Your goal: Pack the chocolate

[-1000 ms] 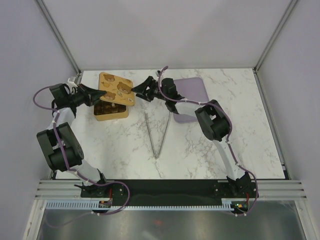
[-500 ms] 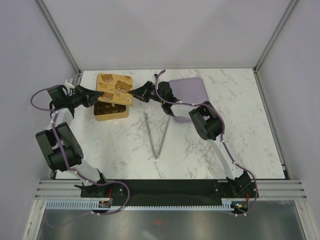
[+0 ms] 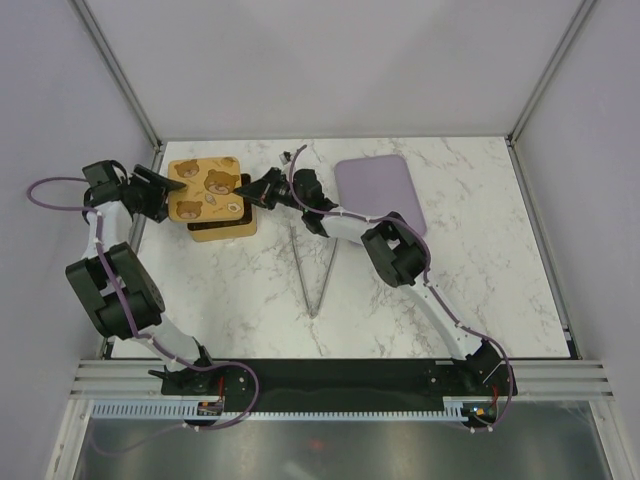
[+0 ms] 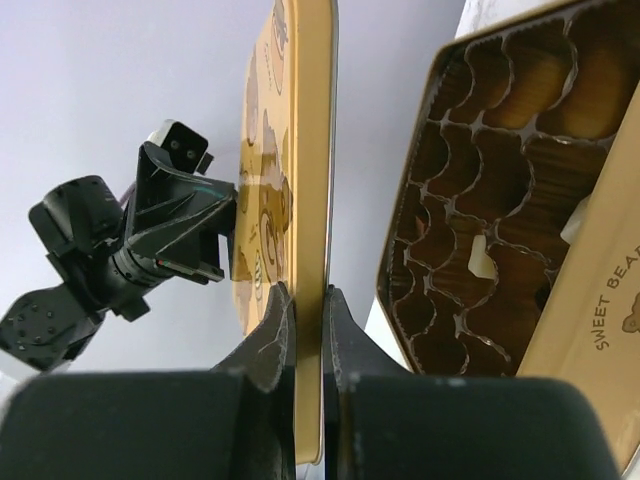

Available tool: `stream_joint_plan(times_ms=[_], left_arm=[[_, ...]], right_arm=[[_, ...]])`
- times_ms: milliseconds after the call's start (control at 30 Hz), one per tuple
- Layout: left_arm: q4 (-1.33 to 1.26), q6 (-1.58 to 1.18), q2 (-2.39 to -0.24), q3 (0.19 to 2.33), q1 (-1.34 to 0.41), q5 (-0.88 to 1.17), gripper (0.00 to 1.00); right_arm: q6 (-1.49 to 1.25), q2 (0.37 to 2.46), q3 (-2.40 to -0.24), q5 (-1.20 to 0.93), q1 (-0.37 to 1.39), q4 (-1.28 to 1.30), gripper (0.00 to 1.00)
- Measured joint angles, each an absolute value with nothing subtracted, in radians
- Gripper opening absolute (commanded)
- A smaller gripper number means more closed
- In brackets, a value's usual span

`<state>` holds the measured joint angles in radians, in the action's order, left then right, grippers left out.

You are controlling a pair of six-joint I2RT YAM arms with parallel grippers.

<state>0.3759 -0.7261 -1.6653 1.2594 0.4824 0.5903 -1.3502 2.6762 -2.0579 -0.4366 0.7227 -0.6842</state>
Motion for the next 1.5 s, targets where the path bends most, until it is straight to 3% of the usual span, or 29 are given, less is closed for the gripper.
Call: stream_joint_plan(times_ms=[467,800,1033,1100,1500], left_arm=[[0.526,-0.635,-1.666,1.281,0.482,0.297,0.79],[0.504,-0.570,-1.773,1.379,0.476,0.413,0.61],[0.499,-0.539,-1.865,1.383,0.455,0.448,0.55],[0.500,-0.530,-1.887,1.392,0.451,0.449,0.48],[0.499,-0.500,-1.938,1.413,0.442,0.456,0.46]], right_arm=[[-1.314,2.728,-2.130,-0.394,0.718,-0.593,0.00],[-1.259,2.737,-2.170,-0.391,0.716,-0.498,0.00],[-1.214,2.737,-2.170,-0.390,0.710,-0.432,0.00],[-1.207,2.737,-2.170,-0.387,0.709,-0.426,0.00],[-1.185,2.737,-2.172,-0.388,0.696,-0.402,0.00]])
